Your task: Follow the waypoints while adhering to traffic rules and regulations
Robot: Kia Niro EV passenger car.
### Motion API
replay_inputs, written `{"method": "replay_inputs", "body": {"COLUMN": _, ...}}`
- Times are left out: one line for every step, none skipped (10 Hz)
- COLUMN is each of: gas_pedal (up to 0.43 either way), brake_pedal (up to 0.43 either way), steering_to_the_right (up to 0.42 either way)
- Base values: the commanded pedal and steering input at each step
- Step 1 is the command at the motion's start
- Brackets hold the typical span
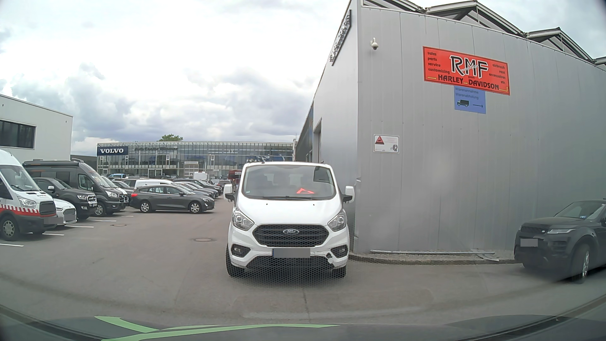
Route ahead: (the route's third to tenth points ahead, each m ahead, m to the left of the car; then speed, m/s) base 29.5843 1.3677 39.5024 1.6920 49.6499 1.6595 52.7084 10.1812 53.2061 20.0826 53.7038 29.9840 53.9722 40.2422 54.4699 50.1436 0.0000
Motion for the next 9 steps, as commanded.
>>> {"method": "replay_inputs", "body": {"gas_pedal": 0.000, "brake_pedal": 0.530, "steering_to_the_right": -0.008}}
{"method": "replay_inputs", "body": {"gas_pedal": 0.000, "brake_pedal": 0.530, "steering_to_the_right": -0.008}}
{"method": "replay_inputs", "body": {"gas_pedal": 0.000, "brake_pedal": 0.524, "steering_to_the_right": -0.009}}
{"method": "replay_inputs", "body": {"gas_pedal": 0.000, "brake_pedal": 0.530, "steering_to_the_right": -0.010}}
{"method": "replay_inputs", "body": {"gas_pedal": 0.000, "brake_pedal": 0.530, "steering_to_the_right": -0.011}}
{"method": "replay_inputs", "body": {"gas_pedal": 0.000, "brake_pedal": 0.530, "steering_to_the_right": -0.012}}
{"method": "replay_inputs", "body": {"gas_pedal": 0.000, "brake_pedal": 0.530, "steering_to_the_right": -0.012}}
{"method": "replay_inputs", "body": {"gas_pedal": 0.000, "brake_pedal": 0.530, "steering_to_the_right": -0.013}}
{"method": "replay_inputs", "body": {"gas_pedal": 0.000, "brake_pedal": 0.530, "steering_to_the_right": -0.012}}
